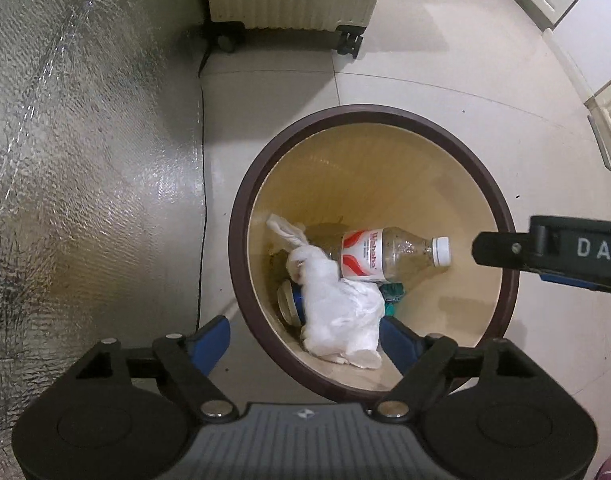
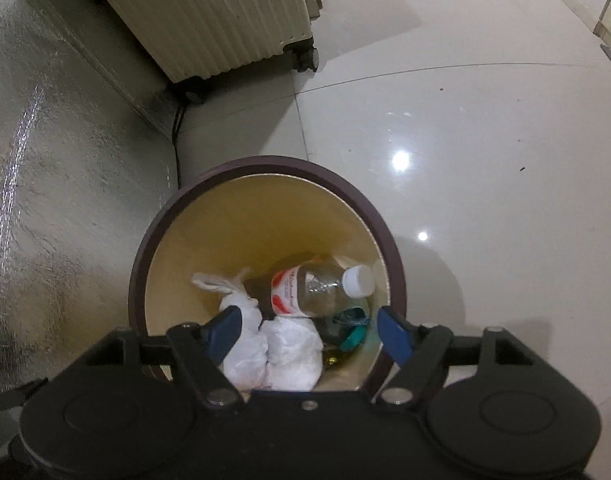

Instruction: Collect trash

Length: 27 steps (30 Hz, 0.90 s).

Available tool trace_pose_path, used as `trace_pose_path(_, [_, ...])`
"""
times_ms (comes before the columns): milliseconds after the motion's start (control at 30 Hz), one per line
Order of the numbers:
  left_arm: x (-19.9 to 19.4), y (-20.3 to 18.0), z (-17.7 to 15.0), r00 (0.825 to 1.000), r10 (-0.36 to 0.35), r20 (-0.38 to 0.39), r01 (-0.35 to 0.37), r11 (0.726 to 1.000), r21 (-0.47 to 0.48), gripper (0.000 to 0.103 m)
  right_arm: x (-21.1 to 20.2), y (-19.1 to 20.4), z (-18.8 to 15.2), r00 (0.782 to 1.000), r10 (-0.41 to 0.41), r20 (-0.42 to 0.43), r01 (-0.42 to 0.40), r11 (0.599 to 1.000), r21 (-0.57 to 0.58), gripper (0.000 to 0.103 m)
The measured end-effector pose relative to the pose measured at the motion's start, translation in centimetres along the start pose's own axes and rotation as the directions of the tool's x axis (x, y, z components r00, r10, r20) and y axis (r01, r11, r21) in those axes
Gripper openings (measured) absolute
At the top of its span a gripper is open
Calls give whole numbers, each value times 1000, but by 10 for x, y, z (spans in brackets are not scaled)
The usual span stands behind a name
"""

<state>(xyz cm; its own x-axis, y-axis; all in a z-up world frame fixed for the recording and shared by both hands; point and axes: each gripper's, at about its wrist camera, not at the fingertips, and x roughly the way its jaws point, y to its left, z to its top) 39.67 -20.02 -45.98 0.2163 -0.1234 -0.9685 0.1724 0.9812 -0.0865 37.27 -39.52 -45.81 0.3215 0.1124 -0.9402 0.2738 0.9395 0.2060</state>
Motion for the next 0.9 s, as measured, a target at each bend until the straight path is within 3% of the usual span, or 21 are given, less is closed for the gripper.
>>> trace_pose_path(367, [-17,-1,1,1000,4,27,-4,1000,-3,97,-21,-10,-2,1000,-9,15,10,999,-43,80])
trace_pose_path(567, [-36,-3,-5,998,3,57,-4,1000,12,102,-35,-11,-4,999,20,30,-19,999,-47,91])
trace_pose_path(900, [-86,-5,-14,993,41,115,-44,999,27,103,-83,-3,-15,993,-24,113,27,999,-28,103])
